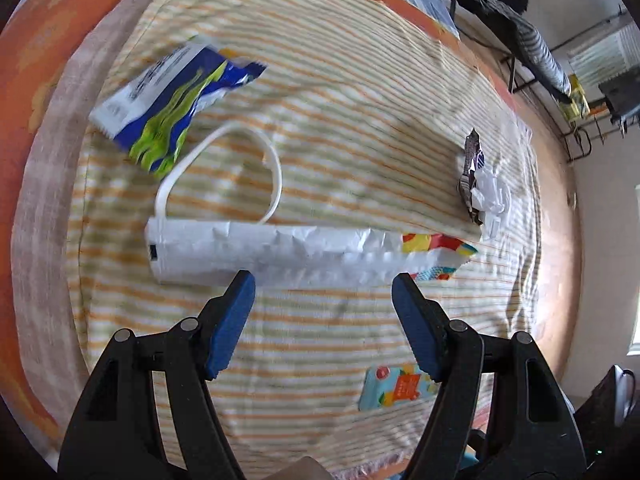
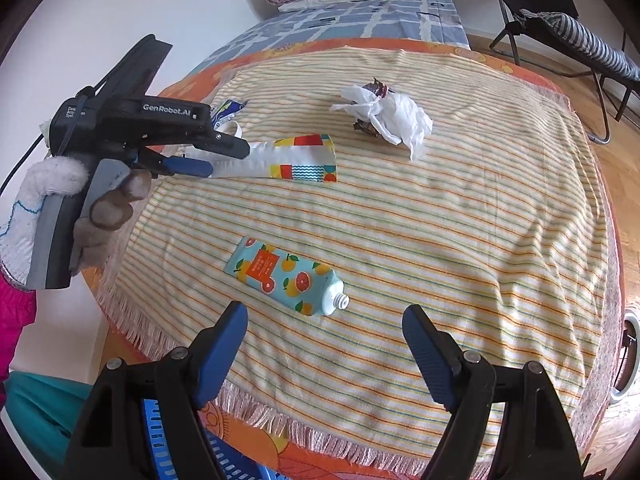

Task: Collect trash
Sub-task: 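Close the left tool on the white tube with the colourful end, then lift the white tube with the left tool while the right tool reaches the fruit-print tube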

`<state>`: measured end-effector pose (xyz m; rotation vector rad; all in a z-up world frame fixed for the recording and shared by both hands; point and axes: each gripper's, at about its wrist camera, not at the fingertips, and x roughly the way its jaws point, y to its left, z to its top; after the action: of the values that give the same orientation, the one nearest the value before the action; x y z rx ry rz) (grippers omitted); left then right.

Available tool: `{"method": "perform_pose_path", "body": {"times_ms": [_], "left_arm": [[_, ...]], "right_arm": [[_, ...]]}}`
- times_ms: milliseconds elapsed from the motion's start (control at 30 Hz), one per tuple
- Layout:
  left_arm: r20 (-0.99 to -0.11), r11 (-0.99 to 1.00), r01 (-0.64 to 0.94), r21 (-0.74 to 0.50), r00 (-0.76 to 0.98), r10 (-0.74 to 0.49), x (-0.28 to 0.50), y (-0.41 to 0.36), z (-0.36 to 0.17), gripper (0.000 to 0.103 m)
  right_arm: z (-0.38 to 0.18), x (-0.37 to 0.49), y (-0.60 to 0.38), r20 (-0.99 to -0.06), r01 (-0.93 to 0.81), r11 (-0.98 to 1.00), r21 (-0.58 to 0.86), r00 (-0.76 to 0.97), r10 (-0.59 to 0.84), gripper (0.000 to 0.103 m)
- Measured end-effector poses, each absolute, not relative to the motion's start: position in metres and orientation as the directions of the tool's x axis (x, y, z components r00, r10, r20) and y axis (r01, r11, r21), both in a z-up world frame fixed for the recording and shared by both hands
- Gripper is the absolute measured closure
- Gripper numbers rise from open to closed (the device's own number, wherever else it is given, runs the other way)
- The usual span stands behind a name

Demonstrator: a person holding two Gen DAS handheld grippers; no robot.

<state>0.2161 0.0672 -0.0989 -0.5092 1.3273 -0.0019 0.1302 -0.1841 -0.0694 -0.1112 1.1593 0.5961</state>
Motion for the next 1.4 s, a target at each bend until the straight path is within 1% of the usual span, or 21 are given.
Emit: {"method": "perform_pose_path", "body": {"times_ms": [33,167,267,333,400,533,600,700,867,1000,1067,1167,1267,1400], "left_arm": [[-0.921,0.888,-0.284,-0.361,0.257,-0.292,0.211,0.068,-0.099,0.030],[-0.924,0.917,-0.237,-0.321,0.292,-0.248,0.207,0.065,-0.088,0.030],[-0.898,0.917,-0.180,-0.357,0.337,-0.283,0.219,0.061,-0.071,0.030],[-0.898,0.930,-0.113,-0.349,0.325,-0.297,0.239,0.057,-0.068,0.030],[-0.905,0.933,-0.130,-0.336,0.319,-0.282,0.254,0.062,-0.074,0.030],[-0.888,0.887,-0.176,-0.426,0.269,-0.373,0.263,0.081,-0.097,0.030],[-0.883,0.887,-0.149,-0.436,0.261,-0.390,0.259,0.080,-0.100,0.030],[-0.901,0.911,-0.085,-0.403,0.212,-0.378,0.245,0.071,-0.102,0.030],[-0.943,0.956,-0.003,-0.295,0.164,-0.290,0.219,0.060,-0.106,0.030],[-0.958,0.978,0.090,-0.189,0.201,-0.204,0.198,0.042,-0.095,0.030],[-0.960,0.978,0.147,-0.150,0.216,-0.180,0.192,0.030,-0.089,0.030],[-0.964,0.977,0.173,-0.124,0.214,-0.160,0.195,0.022,-0.090,0.030],[-0.965,0.980,0.141,-0.141,0.201,-0.168,0.209,0.017,-0.097,0.030],[-0.969,0.978,0.161,-0.132,0.185,-0.161,0.207,0.021,-0.105,0.030]], "right_arm": [[-0.070,0.130,-0.185,-0.885,-0.497,0.841,0.215,0.265,0.383,0.021],[-0.074,0.131,-0.186,-0.888,-0.495,0.840,0.220,0.255,0.383,0.021],[-0.076,0.130,-0.186,-0.890,-0.490,0.842,0.227,0.247,0.384,0.021],[-0.075,0.130,-0.185,-0.890,-0.491,0.843,0.221,0.252,0.380,0.021],[-0.073,0.129,-0.183,-0.887,-0.494,0.842,0.217,0.260,0.381,0.021],[-0.068,0.128,-0.181,-0.882,-0.511,0.834,0.207,0.272,0.386,0.021],[-0.068,0.128,-0.180,-0.882,-0.518,0.831,0.204,0.271,0.386,0.021],[-0.072,0.131,-0.180,-0.885,-0.512,0.833,0.211,0.261,0.385,0.021],[-0.074,0.134,-0.180,-0.885,-0.504,0.834,0.224,0.252,0.391,0.022],[-0.072,0.134,-0.178,-0.883,-0.511,0.831,0.219,0.258,0.391,0.022],[-0.072,0.137,-0.180,-0.883,-0.505,0.834,0.222,0.259,0.391,0.022],[-0.072,0.142,-0.184,-0.882,-0.485,0.844,0.229,0.264,0.391,0.022],[-0.071,0.149,-0.189,-0.880,-0.465,0.853,0.237,0.268,0.391,0.024],[-0.068,0.151,-0.194,-0.875,-0.458,0.855,0.242,0.277,0.396,0.024]]}}
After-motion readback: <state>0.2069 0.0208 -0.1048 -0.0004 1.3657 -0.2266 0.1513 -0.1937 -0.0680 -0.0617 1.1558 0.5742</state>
